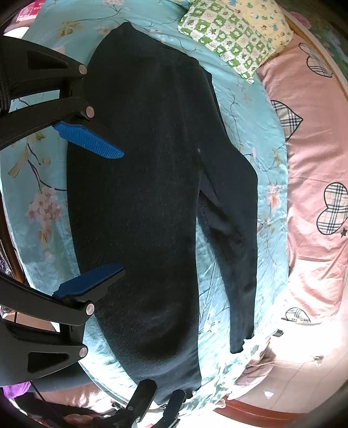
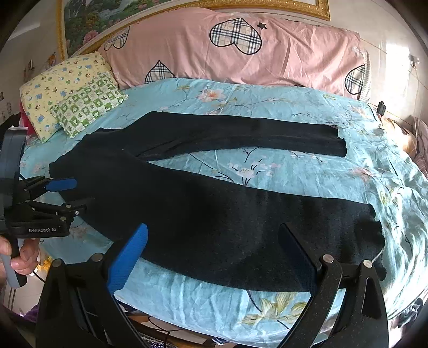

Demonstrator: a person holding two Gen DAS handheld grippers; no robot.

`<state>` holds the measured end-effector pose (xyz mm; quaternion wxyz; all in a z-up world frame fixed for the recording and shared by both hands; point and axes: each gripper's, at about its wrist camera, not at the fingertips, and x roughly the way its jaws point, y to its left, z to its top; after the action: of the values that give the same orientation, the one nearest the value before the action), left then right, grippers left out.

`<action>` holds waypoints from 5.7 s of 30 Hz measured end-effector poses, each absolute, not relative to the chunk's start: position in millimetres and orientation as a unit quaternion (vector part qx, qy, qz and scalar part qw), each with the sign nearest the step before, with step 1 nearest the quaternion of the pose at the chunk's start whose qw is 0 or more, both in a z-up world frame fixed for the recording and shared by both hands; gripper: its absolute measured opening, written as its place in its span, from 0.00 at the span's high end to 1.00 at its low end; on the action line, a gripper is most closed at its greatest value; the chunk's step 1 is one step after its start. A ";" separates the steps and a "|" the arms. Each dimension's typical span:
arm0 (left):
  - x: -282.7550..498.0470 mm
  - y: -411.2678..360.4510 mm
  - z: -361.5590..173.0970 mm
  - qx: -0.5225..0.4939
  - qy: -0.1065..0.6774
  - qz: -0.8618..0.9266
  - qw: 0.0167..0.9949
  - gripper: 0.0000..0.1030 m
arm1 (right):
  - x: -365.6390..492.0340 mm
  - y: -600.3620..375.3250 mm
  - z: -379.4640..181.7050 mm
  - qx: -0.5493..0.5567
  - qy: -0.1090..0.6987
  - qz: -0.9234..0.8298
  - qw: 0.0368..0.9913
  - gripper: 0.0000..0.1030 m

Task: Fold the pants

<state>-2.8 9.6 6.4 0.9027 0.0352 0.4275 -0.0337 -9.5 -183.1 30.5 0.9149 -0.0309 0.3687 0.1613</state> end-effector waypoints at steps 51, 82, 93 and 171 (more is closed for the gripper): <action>8.2 2.2 11.1 0.046 0.434 -0.055 0.898 0.21 | -5.7 -197.4 38.0 0.006 0.374 0.158 0.914 0.05; 122.0 -14.9 41.8 0.090 0.414 -0.095 0.901 0.21 | 110.3 -273.7 57.9 0.062 0.385 0.138 0.910 0.05; 207.0 -38.4 44.1 0.136 0.409 -0.128 0.893 0.21 | 195.9 -324.5 53.3 0.101 0.411 0.125 0.897 0.05; 28.6 -52.6 -12.3 0.100 0.474 -0.311 0.818 0.92 | 14.1 -379.4 7.0 0.086 0.425 0.210 0.876 0.92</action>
<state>28.6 -52.6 -12.3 0.8179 0.1005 0.4736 -0.3108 14.1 -379.4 7.0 0.8760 0.0865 0.4253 0.2102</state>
